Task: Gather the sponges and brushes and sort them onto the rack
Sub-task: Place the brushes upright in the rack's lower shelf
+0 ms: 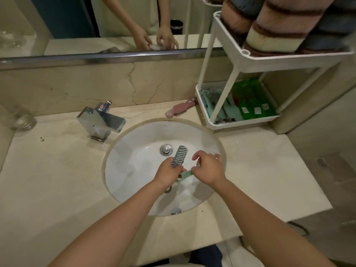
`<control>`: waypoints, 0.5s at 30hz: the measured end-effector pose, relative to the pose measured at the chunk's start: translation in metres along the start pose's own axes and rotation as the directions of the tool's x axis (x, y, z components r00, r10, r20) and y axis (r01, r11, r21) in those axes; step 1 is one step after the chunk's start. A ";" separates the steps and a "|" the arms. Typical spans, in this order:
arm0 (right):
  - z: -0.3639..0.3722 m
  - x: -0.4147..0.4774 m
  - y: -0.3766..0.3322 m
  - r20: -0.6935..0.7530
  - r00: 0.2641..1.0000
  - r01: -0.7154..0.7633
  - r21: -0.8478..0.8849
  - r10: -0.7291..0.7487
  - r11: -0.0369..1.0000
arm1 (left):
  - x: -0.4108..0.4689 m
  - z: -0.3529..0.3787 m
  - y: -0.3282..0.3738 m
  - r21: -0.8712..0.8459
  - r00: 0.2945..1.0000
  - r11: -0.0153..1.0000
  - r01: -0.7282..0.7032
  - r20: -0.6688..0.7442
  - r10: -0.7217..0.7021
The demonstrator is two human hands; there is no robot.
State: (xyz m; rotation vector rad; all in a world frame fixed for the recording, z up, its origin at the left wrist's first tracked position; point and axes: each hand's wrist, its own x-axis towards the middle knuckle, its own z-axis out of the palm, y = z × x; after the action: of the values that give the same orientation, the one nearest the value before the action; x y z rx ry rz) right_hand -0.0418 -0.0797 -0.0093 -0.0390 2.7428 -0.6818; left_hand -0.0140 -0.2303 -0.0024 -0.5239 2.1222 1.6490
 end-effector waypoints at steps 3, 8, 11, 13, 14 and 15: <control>-0.021 0.001 0.016 -0.050 0.999 -0.013 0.040 0.015 0.999 | -0.003 0.021 0.017 -0.035 0.999 0.999 -0.018 0.049 0.020; -0.060 0.005 0.046 -0.101 0.995 0.005 0.061 0.002 0.998 | -0.002 0.061 0.047 -0.069 0.996 0.998 -0.001 0.089 0.007; -0.085 0.008 0.064 -0.191 0.980 0.054 0.037 -0.046 0.998 | -0.001 0.087 0.064 -0.075 0.999 0.997 -0.009 0.053 0.013; -0.098 0.012 0.077 -0.276 0.959 0.077 0.021 -0.069 0.997 | 0.000 0.104 0.074 -0.116 1.000 0.993 -0.016 -0.003 0.016; -0.105 0.014 0.083 -0.313 0.948 0.084 0.057 -0.062 0.995 | 0.000 0.112 0.079 -0.146 0.999 0.989 -0.019 -0.033 0.014; -0.111 0.015 0.089 -0.339 0.940 0.085 0.128 -0.037 0.988 | 0.001 0.119 0.084 -0.178 0.998 0.984 -0.022 -0.061 0.011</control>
State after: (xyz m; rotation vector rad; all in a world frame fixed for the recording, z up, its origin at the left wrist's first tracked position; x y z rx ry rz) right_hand -0.0862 0.0478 0.0380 0.0264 3.0174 -0.9802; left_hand -0.0487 -0.0948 0.0395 -0.6181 2.0351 1.8669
